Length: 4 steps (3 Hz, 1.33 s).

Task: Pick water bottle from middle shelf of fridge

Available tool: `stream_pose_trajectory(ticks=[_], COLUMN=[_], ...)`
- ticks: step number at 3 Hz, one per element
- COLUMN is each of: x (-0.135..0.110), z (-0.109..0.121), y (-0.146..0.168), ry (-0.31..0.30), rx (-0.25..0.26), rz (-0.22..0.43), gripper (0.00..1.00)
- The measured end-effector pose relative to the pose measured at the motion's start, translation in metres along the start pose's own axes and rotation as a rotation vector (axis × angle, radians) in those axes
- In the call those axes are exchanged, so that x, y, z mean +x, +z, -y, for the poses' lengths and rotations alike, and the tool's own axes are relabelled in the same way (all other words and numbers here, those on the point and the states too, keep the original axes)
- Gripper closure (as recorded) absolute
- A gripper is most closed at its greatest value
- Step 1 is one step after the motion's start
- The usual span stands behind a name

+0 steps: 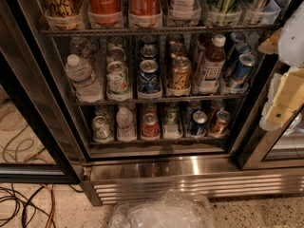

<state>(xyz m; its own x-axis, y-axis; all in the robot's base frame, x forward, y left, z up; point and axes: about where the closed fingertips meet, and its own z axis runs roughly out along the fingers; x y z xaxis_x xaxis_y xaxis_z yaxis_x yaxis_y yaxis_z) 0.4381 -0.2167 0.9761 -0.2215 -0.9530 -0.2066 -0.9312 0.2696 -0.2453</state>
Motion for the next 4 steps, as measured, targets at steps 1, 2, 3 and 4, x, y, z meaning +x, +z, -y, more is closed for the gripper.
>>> stream_pose_trajectory(ticks=[1,2,3,4], x=[-0.006,-0.031,-0.072,-0.108], z=[0.001,-0.001,0.002,0.0], y=[0.0,0.005,0.02,0.04], ry=[0.002,0.042,0.078,0.118], rx=[0.013,0.035,0.026,-0.015], rz=[0.014,0.111,0.26,0.424], gripper=[0.0,0.0,0.0,0.0])
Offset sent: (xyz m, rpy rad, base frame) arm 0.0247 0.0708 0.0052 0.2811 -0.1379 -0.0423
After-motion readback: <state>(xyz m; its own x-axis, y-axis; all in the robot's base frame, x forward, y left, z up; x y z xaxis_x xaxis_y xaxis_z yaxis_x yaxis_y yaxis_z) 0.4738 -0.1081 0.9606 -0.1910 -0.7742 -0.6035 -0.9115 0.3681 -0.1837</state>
